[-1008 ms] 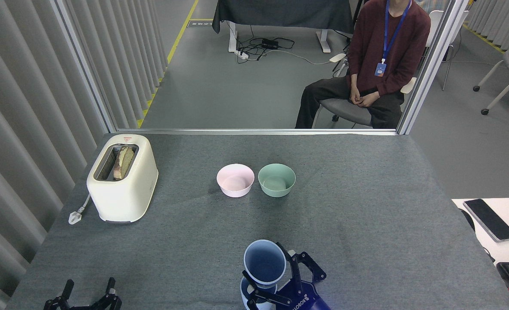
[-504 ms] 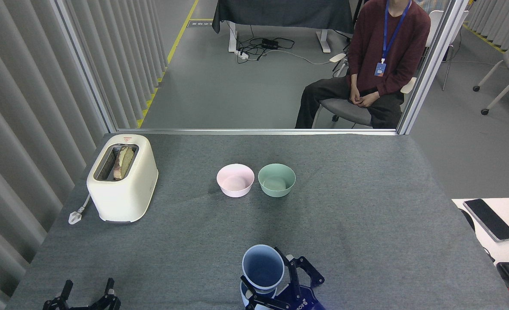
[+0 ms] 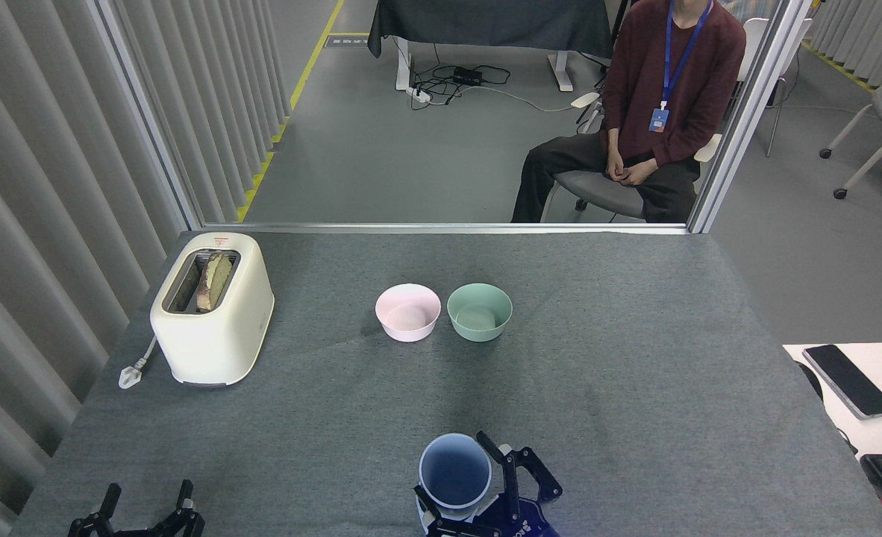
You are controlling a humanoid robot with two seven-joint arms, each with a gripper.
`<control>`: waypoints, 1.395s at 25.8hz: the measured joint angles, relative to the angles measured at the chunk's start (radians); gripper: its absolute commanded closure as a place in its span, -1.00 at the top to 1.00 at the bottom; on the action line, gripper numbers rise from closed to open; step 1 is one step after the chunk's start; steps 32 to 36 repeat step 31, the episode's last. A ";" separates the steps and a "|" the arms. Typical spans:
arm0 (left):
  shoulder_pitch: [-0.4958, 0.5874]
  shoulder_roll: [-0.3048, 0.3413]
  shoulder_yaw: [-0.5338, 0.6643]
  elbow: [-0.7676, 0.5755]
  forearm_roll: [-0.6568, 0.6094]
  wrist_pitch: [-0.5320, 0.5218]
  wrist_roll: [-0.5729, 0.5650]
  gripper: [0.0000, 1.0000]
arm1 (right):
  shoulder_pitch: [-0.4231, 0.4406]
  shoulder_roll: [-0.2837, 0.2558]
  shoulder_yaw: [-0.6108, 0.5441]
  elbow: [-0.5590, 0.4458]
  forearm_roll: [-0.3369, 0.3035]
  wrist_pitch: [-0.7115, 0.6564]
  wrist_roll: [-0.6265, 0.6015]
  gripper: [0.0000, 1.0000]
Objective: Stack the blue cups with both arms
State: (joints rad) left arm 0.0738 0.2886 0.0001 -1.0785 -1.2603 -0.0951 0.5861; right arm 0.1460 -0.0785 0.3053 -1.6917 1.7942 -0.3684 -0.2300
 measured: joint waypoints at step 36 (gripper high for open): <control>0.061 0.024 0.001 -0.117 0.010 -0.067 -0.012 0.98 | 0.318 -0.019 -0.560 0.055 -0.213 0.141 -0.179 1.00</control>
